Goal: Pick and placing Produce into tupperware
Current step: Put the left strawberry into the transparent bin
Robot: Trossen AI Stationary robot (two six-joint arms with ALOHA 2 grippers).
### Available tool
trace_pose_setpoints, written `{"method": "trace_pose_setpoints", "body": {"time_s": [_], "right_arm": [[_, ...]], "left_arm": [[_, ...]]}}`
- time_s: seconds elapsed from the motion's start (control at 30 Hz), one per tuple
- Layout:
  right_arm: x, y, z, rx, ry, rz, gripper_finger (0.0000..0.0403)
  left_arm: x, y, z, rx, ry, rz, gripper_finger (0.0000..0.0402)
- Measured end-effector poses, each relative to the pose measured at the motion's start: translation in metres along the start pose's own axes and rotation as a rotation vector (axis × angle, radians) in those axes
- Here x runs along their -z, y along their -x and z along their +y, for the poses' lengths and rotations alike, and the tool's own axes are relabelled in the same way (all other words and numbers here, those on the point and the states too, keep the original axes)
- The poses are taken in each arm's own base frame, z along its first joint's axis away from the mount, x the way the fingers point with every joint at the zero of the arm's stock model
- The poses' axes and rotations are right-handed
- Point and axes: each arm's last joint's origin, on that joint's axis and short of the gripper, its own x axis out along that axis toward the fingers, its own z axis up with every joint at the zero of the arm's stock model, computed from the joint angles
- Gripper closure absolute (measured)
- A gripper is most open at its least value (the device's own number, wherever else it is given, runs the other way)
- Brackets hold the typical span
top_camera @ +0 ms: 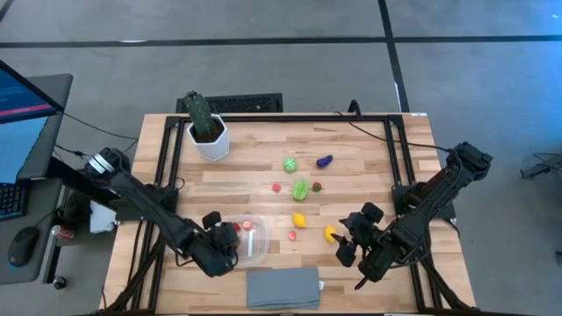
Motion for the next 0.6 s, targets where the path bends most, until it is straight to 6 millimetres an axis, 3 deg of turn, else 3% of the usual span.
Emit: {"method": "trace_pose_setpoints", "body": {"time_s": [0.6], "right_arm": [[0.000,0.000,0.000,-0.001,0.018,0.001,0.0132]], "left_arm": [[0.000,-0.019,0.016,-0.049,0.121,0.107,0.0264]]}}
